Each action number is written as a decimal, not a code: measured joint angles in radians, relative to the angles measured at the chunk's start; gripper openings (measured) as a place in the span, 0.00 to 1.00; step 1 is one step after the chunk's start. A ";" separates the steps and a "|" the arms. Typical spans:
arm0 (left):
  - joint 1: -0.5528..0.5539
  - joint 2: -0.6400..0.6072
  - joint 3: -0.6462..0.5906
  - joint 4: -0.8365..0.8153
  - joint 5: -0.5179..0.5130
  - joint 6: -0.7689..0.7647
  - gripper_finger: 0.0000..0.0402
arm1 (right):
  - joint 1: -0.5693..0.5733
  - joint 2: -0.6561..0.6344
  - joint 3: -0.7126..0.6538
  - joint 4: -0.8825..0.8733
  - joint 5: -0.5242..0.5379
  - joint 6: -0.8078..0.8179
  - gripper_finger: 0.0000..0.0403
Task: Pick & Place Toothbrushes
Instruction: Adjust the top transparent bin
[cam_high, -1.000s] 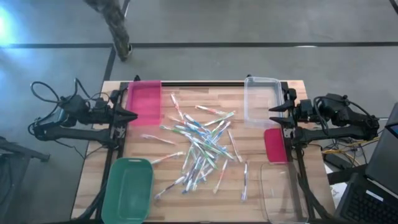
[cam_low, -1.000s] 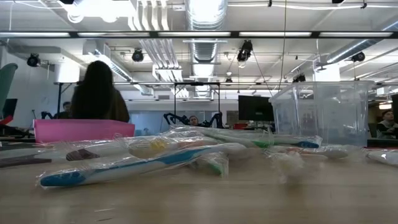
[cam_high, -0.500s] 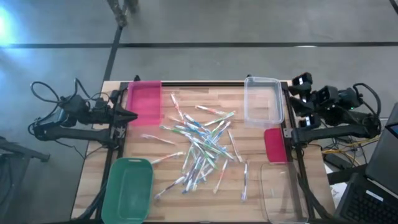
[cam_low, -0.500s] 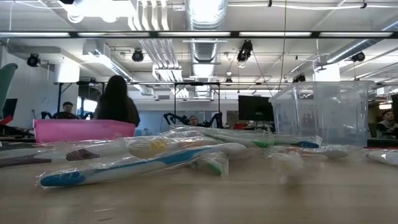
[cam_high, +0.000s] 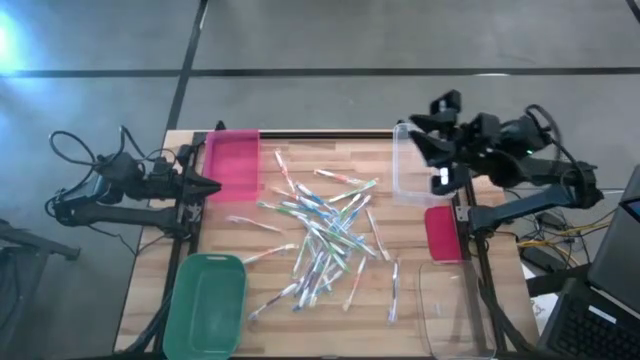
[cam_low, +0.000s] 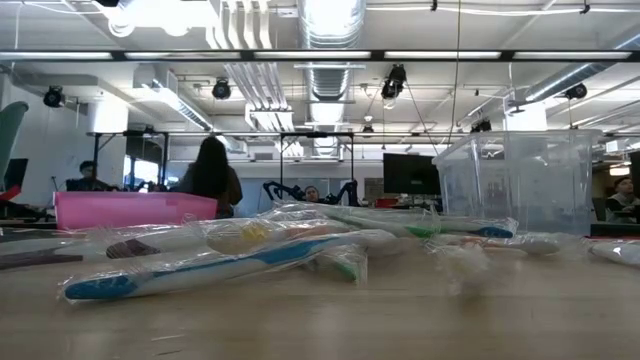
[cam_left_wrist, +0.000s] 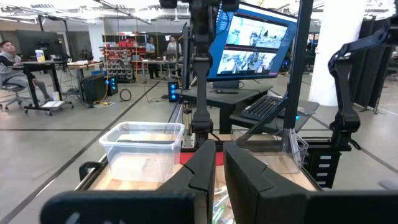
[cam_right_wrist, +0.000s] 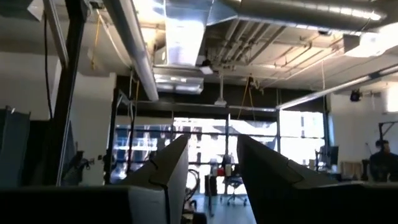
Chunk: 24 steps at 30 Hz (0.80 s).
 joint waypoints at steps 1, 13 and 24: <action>0.000 0.000 0.000 0.000 0.000 0.000 0.10 | 0.000 0.031 0.039 -0.027 0.000 0.021 0.31; 0.000 0.000 0.000 0.000 0.000 0.000 0.10 | 0.000 0.379 0.442 -0.634 0.000 0.162 0.21; 0.000 0.000 0.000 -0.006 0.000 0.000 0.10 | 0.009 0.597 0.704 -1.445 -0.005 0.368 0.12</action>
